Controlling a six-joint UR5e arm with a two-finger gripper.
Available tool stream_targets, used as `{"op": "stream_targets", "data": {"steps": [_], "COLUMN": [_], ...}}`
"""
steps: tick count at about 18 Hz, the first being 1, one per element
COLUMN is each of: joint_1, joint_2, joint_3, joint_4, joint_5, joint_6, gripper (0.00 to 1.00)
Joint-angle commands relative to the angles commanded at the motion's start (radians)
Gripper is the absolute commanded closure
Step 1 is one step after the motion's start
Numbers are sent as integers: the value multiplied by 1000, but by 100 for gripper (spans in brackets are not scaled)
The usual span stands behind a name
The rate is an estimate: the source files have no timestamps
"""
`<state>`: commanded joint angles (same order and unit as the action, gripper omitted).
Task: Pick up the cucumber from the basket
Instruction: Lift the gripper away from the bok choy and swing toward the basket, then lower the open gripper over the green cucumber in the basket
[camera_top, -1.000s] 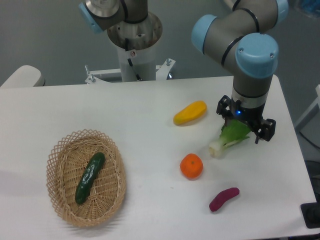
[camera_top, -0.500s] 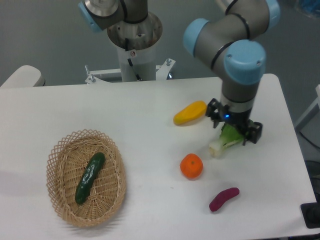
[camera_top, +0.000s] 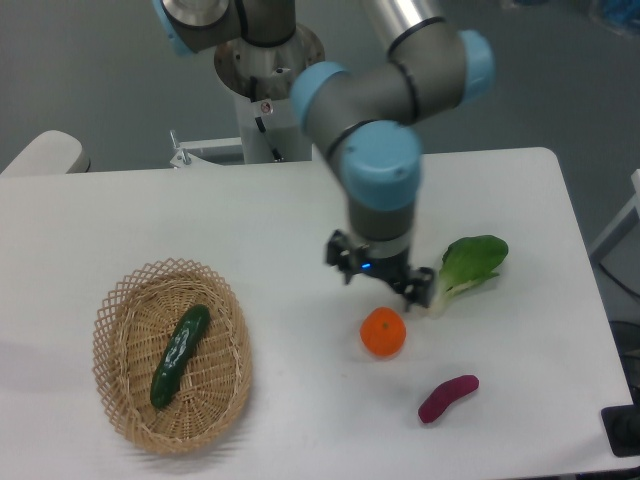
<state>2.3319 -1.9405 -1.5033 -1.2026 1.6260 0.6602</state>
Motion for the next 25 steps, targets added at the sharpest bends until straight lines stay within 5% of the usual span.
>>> {"op": "stream_targets", "data": {"steps": [5,11,25], "joint_1": [-100,-224,-319], "joint_2": [-11,-34,-158], "joint_3": [-23,-133,-133], "joint_4": [20,230,298], "joint_5": [-67,-71,-60], "joint_6": [-209,-318,-310], "gripper": [0,0,0]}}
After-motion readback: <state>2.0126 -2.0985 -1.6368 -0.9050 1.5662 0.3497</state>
